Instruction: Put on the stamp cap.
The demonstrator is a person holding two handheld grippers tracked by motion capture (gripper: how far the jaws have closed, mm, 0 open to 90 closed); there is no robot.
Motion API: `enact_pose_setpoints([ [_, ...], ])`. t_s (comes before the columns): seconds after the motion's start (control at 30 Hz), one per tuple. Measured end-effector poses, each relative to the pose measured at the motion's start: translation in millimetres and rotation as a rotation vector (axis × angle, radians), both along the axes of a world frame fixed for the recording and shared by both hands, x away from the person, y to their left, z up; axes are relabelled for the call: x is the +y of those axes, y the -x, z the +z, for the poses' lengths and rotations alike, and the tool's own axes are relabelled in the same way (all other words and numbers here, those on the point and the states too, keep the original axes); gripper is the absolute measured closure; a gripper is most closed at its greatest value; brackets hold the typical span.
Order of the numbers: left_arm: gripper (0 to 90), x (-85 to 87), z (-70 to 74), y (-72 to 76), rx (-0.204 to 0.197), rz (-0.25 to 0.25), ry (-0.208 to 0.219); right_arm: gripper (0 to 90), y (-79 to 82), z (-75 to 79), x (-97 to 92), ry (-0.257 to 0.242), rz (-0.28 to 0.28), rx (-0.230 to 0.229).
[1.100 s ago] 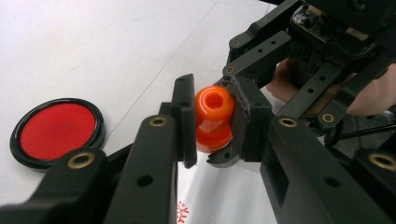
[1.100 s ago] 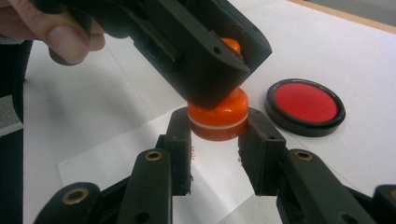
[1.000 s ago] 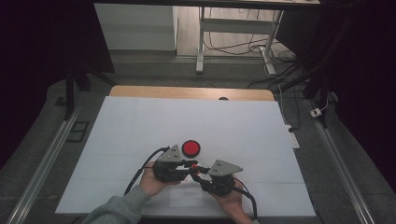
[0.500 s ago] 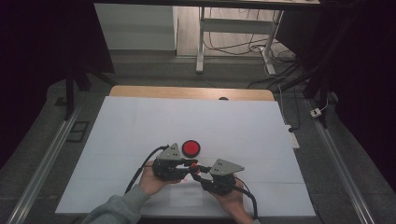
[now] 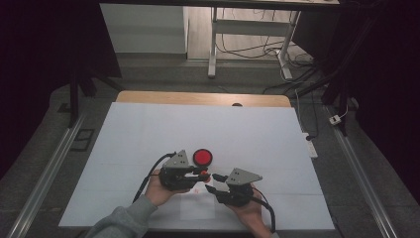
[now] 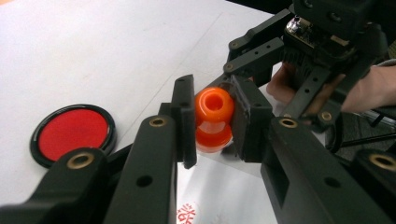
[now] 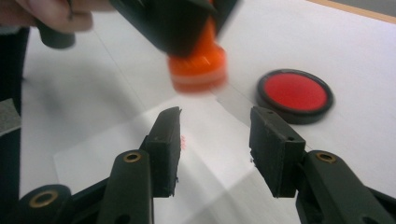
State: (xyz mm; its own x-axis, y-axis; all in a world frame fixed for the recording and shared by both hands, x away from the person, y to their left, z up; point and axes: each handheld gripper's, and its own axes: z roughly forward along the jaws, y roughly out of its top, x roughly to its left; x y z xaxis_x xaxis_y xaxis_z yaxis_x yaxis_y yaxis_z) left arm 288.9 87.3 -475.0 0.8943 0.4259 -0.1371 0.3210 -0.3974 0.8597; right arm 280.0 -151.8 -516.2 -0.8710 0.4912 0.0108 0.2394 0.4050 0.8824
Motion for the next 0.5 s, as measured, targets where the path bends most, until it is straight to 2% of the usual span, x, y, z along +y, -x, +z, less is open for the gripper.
enact_pose_setpoints([
  [0.1, 72.1, 2.8, 0.9, -1.2, 0.000, 0.007, 0.002, 50.9, -2.3, 0.1, -9.4, 0.000, -0.022, 0.004],
  [0.23, 72.1, 5.0, 2.2, -2.1, 0.001, 0.010, -0.001, 49.9, -3.1, 0.3, -21.6, 0.024, -0.050, -0.005],
  [0.27, 72.1, 5.4, 2.5, -2.1, 0.001, 0.010, -0.002, 49.6, -3.0, -0.4, -24.0, 0.010, -0.053, -0.003],
  [0.37, 72.1, 6.5, 3.1, -2.6, -0.002, 0.014, -0.010, 48.8, -2.0, 1.2, -33.9, 0.039, -0.073, -0.012],
  [0.5, 72.1, 8.6, 3.7, -3.6, -0.002, 0.022, -0.014, 47.1, -2.8, 2.3, -49.2, 0.037, -0.096, -0.008],
])
